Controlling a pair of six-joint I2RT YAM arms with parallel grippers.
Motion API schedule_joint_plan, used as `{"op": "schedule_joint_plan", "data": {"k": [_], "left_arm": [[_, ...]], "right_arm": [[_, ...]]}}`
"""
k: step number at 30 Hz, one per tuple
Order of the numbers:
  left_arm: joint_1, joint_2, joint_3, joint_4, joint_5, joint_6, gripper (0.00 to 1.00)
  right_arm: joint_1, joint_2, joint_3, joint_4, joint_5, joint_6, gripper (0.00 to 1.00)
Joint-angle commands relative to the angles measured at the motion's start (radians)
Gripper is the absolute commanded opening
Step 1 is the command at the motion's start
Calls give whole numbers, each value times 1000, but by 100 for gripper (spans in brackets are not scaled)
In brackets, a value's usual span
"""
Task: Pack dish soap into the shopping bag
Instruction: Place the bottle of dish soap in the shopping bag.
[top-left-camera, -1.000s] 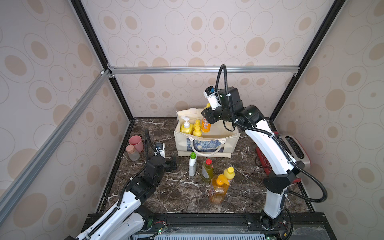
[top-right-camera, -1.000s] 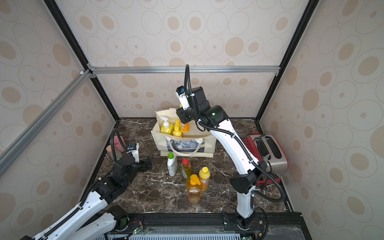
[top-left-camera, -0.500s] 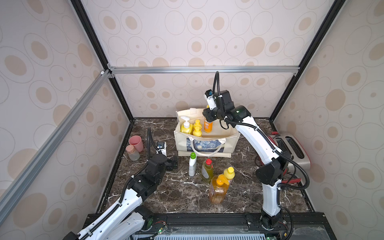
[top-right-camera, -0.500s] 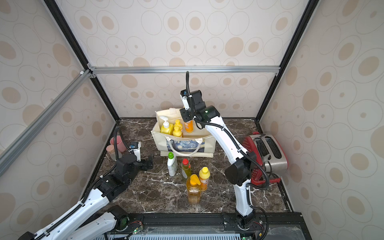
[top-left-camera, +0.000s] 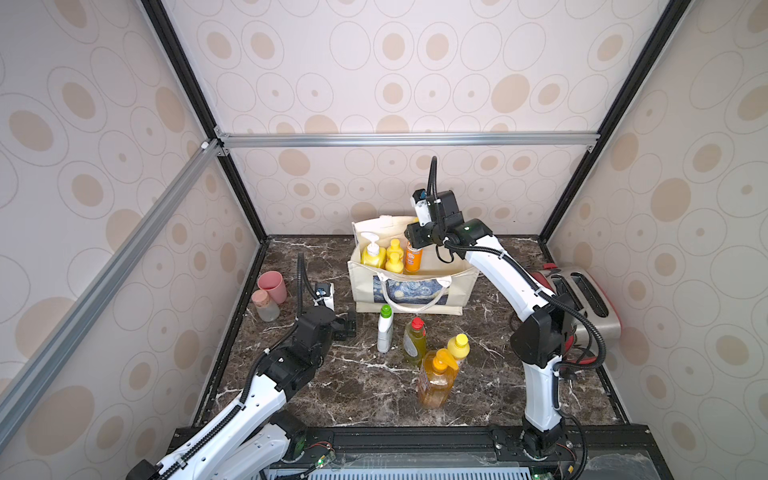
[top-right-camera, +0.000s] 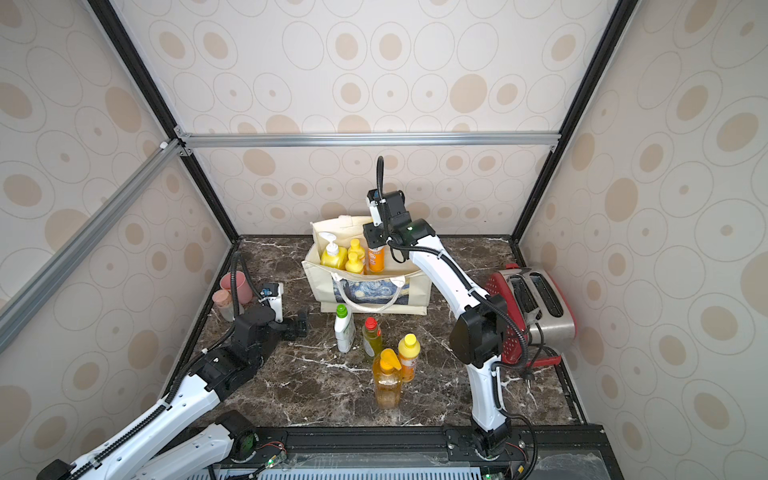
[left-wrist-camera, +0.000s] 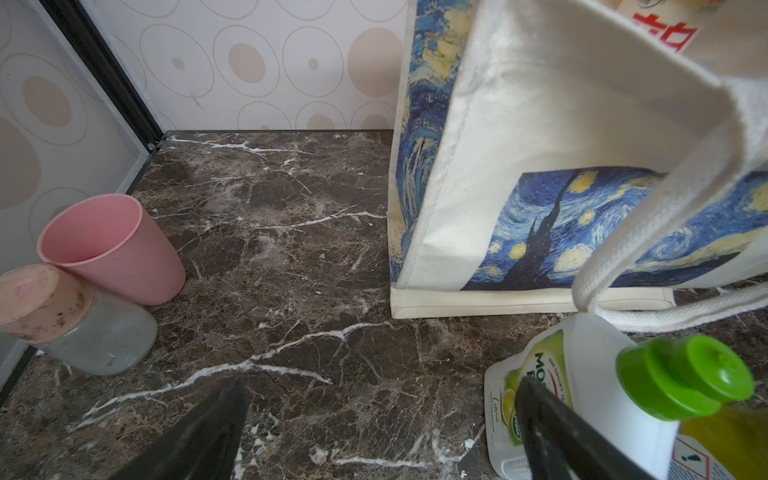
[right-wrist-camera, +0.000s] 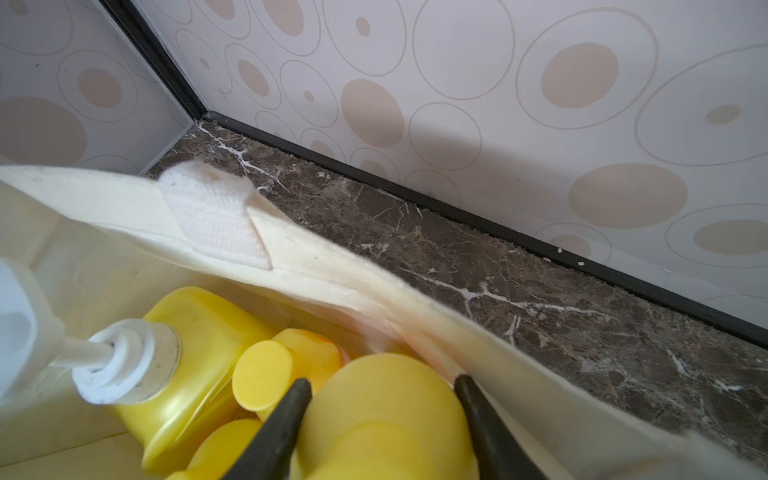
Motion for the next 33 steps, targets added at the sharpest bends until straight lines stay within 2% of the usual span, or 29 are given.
{"op": "schedule_joint_plan", "data": {"k": [1,11,17,26,33], "left_arm": [[7,-8,41,-12,1,13,99],[7,-19,36,-10,-1,13,99],[7,-25,31,-9,-2,11,99],[8,-25,31,-7,-2,12,99],[8,-26,30,-10,-1,12,99]], "right_arm": [[4,0,13,131,-17,22,30],[4,-18,-138,204,-14,63,33],[5,7,-134,201,-17,69,38],[5,-25,-114,157,-45,71,65],[5,-102,-150,169,-116,78,75]]}}
